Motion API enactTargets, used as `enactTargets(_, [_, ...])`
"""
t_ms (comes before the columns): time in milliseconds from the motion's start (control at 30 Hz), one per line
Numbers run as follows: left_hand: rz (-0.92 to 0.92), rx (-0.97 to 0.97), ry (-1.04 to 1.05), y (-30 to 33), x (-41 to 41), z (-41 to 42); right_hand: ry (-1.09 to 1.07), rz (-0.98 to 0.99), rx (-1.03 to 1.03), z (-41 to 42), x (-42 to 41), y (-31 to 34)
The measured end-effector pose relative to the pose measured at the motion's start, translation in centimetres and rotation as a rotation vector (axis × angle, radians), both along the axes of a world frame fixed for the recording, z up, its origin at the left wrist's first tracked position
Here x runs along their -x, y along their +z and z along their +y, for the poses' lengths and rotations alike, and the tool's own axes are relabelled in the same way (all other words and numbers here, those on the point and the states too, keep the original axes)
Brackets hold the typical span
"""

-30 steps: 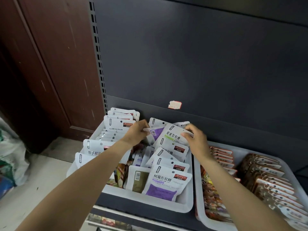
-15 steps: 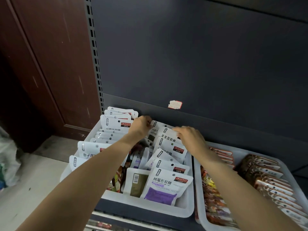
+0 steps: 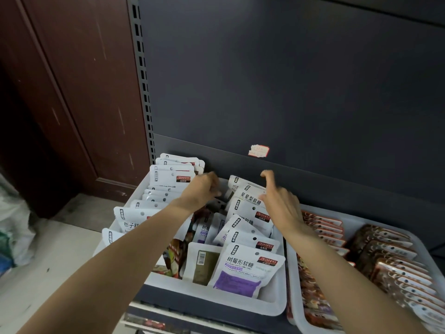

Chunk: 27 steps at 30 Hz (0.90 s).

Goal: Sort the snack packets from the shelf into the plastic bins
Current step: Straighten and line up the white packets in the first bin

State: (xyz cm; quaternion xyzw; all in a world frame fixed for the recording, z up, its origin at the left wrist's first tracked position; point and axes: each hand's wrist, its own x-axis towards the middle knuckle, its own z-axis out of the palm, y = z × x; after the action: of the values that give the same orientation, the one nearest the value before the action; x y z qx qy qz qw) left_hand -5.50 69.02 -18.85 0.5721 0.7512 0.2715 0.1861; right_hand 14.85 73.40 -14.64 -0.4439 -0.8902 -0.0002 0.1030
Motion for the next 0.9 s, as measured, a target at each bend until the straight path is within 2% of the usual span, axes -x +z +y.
enactTargets(100, [0.266,0.129,-0.148,-1.6,0.4,-0.3,0.025,-0.094,-0.057,0.3,0.2,-0.2])
enactTargets(233, [0.602,0.157,-0.217,-2.6,0.0,-0.1,0.032,-0.114,-0.001,0.5,0.2,-0.4])
enactTargets(433, [0.713,0.083,-0.139,-3.0,-0.8,0.4,0.027,-0.091,0.011,0.4,0.0,-0.3])
enactTargets(533, [0.640,0.022,-0.145,-2.9,-0.5,0.6,0.017,-0.108,0.007,0.4,0.2,-0.1])
enactTargets(667, [0.439,-0.076,-0.100,-2.0,-0.3,0.3,-0.004,-0.103,0.038,0.9,0.2,0.6])
enactTargets(833, [0.032,-0.224,0.003,0.7,-0.7,0.4,-0.035,-0.025,0.180,1.8,-0.2,1.5])
enactTargets(900, [-0.059,-0.287,0.012,2.4,-0.9,0.6,-0.045,-0.029,0.203,1.8,-0.3,1.5])
